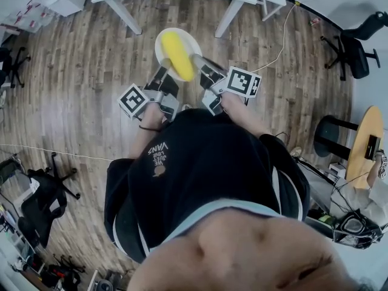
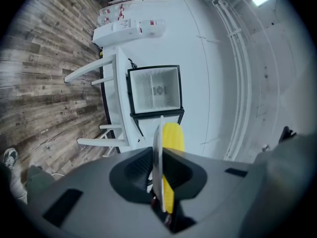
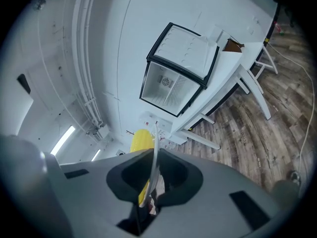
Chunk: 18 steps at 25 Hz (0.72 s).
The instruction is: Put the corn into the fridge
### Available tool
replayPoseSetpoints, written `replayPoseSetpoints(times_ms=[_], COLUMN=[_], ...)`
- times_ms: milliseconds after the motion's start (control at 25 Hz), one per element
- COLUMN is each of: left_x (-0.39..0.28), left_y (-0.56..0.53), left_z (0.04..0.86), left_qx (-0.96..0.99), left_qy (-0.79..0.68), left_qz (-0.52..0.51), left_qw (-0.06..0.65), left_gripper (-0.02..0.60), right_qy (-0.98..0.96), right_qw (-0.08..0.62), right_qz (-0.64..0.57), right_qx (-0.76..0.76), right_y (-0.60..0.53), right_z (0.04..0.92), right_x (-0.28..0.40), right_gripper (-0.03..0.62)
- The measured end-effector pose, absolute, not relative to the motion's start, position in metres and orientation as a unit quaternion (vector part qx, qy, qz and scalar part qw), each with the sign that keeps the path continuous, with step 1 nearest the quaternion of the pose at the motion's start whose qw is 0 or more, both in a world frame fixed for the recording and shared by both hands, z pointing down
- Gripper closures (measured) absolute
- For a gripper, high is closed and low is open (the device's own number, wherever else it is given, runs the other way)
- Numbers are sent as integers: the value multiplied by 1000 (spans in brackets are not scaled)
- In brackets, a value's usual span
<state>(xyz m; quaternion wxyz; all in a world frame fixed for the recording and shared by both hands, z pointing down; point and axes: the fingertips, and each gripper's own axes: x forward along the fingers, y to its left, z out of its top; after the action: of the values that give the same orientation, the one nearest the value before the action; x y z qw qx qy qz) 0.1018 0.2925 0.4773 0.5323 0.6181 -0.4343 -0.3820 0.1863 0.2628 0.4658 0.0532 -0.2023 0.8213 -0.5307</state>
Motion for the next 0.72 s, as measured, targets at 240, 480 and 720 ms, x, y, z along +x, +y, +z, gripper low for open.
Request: replayPoseSetpoints(times_ms=[240, 480, 720], left_x=[100, 85, 72], left_y=[283, 260, 222], left_z=[479, 484, 483], left_qx=[610, 595, 588], left_qy=[-434, -450, -457], left_qz=[-391, -396, -407], left_qw=[535, 536, 529], left_gripper=[538, 538, 538], right_qy=[821, 821, 824], right_qw=[43, 28, 18], right_qz=[-534, -539, -539], right_qx=[-199, -186, -173], right_y=[252, 225, 185], right_z=[468, 471, 471], right_x=[183, 168, 153], right_gripper=[565, 565, 565])
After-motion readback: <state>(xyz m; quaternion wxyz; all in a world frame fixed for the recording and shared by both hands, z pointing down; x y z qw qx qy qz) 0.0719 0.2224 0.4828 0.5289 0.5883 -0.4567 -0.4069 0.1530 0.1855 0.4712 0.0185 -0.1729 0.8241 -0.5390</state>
